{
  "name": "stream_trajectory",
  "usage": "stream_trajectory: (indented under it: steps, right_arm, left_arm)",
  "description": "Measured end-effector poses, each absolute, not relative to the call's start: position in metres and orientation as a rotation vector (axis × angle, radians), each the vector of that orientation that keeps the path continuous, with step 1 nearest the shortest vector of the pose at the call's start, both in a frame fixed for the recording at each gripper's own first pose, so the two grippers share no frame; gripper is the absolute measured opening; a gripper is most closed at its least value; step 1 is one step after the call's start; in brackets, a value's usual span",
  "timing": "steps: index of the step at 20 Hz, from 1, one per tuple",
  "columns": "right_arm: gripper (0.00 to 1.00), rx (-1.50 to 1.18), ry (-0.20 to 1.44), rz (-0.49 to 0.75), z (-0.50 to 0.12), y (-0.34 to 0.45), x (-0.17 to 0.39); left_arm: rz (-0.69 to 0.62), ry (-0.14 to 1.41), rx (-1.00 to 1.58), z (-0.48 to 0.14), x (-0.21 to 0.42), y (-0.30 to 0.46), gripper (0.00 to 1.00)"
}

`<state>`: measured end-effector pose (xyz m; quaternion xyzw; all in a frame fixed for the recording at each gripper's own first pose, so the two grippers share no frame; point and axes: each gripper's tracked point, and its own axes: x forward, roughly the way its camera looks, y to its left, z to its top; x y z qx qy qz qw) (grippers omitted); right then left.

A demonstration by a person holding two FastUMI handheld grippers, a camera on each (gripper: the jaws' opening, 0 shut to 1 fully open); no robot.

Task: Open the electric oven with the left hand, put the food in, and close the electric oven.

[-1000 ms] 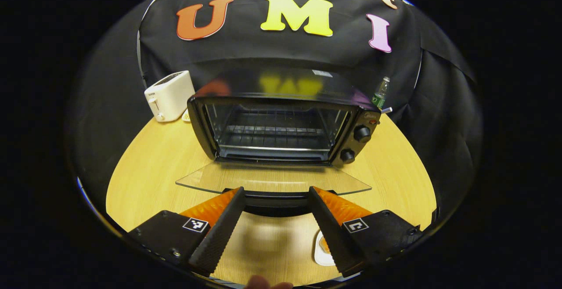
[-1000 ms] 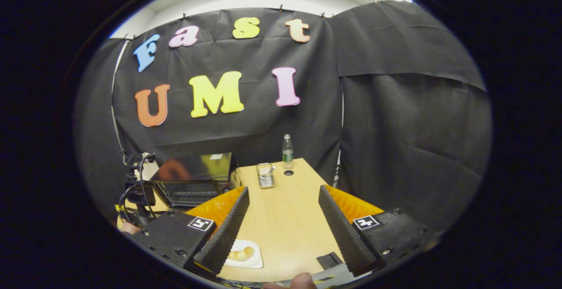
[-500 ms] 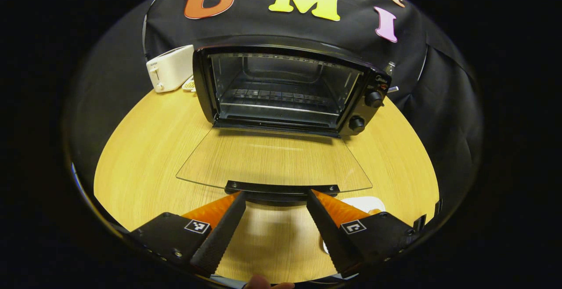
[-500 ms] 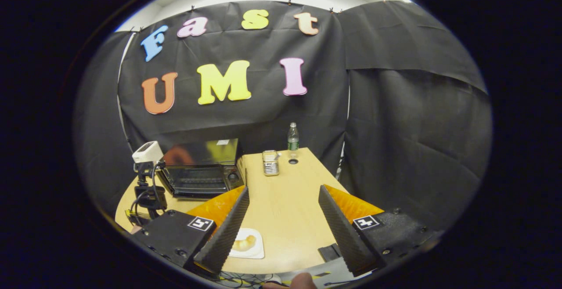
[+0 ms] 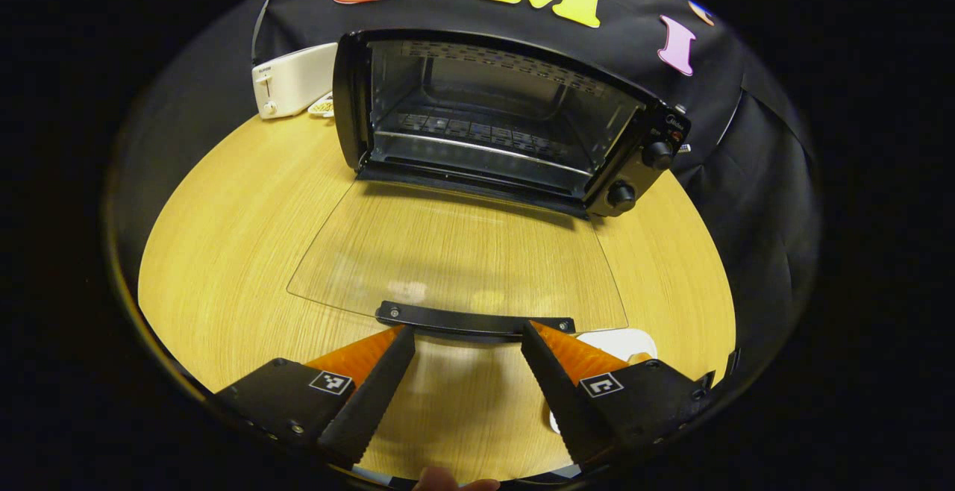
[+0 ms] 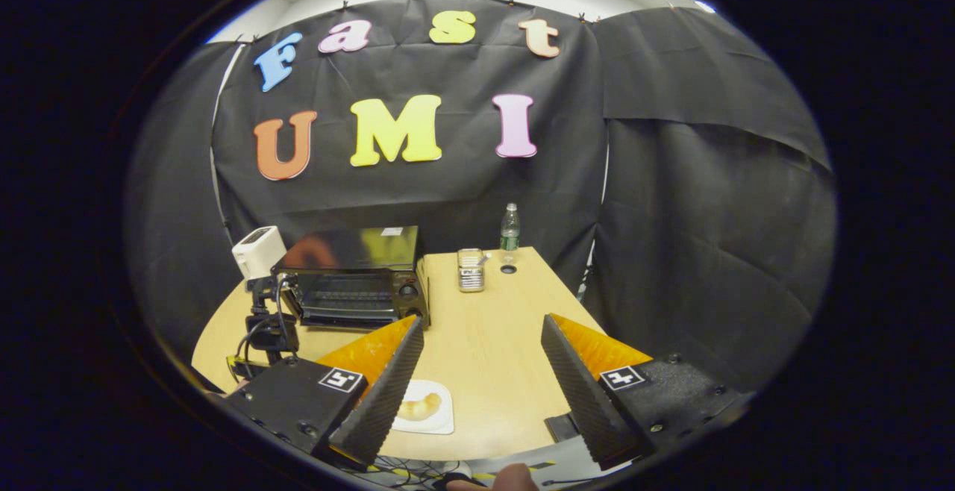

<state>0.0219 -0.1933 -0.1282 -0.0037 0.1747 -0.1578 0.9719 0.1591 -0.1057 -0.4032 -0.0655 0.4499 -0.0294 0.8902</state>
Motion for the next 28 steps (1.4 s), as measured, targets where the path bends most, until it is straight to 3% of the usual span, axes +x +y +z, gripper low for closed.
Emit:
stream_trajectory:
  steps: [8,17,22,28]
  right_arm:
    - [0.97,0.018,0.42,-0.277,-0.159,-0.184,0.025]
    - [0.97,0.151,0.592,-0.209,-0.243,-0.166,0.043]
    - [1.0,0.29,0.694,-0.223,-0.297,-0.162,0.056]
    - [0.94,0.382,0.813,-0.212,-0.36,-0.142,0.075]
  left_arm:
    - [-0.075,0.885,-0.113,-0.383,0.159,-0.102,0.95]
    - [-0.076,0.799,-0.08,-0.338,0.159,-0.091,0.95]
    - [-0.071,0.718,-0.062,-0.292,0.145,-0.082,0.95]
    - [-0.049,0.609,-0.015,-0.231,0.116,-0.063,0.95]
